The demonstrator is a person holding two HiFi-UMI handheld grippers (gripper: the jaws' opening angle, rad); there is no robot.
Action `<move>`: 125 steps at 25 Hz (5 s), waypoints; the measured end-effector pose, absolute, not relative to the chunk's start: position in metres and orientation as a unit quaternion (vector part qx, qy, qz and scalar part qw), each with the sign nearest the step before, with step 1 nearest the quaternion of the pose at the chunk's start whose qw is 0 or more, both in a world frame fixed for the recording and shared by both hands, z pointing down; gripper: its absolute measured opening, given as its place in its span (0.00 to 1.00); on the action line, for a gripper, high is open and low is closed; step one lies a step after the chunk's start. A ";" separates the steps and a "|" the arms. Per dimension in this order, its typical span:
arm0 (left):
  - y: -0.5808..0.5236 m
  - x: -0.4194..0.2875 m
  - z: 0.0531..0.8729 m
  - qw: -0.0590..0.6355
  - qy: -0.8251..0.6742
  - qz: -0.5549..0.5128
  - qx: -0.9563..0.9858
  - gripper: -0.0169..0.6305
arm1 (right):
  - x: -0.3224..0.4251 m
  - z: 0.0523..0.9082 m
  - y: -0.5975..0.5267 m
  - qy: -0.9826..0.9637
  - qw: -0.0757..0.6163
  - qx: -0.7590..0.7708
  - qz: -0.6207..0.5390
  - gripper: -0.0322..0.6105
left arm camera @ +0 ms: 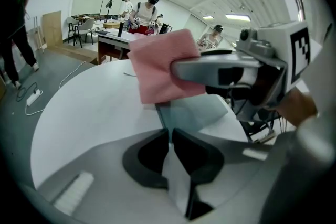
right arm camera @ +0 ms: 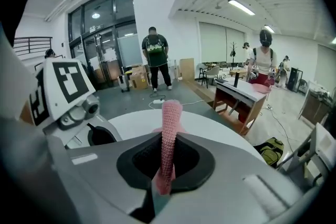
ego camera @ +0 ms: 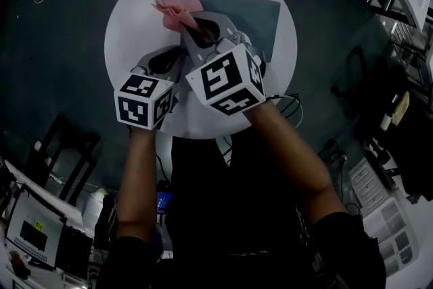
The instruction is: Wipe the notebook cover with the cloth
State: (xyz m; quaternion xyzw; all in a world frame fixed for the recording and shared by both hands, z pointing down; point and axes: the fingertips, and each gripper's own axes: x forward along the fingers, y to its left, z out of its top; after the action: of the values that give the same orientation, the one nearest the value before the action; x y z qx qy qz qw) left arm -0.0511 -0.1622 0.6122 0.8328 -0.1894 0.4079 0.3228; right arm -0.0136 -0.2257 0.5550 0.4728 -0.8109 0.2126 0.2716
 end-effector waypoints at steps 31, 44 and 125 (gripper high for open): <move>-0.160 -0.045 0.612 0.315 -0.200 0.432 0.821 0.07 | 0.140 0.608 -0.148 -0.737 0.383 0.511 0.223 0.06; -0.158 -0.040 0.613 0.319 -0.199 0.435 0.818 0.06 | 0.220 0.591 -0.113 -0.677 0.372 0.583 0.252 0.06; -0.124 -0.041 0.372 0.198 -0.271 0.321 0.886 0.05 | 0.095 0.320 -0.108 -0.839 0.185 0.489 0.151 0.06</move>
State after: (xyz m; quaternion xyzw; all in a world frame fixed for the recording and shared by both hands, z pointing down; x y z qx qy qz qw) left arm -0.0411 -0.1244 0.3718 0.8857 -0.2709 0.3212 0.1976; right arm 0.0949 -0.1081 0.3198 0.4886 -0.8390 0.1512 0.1855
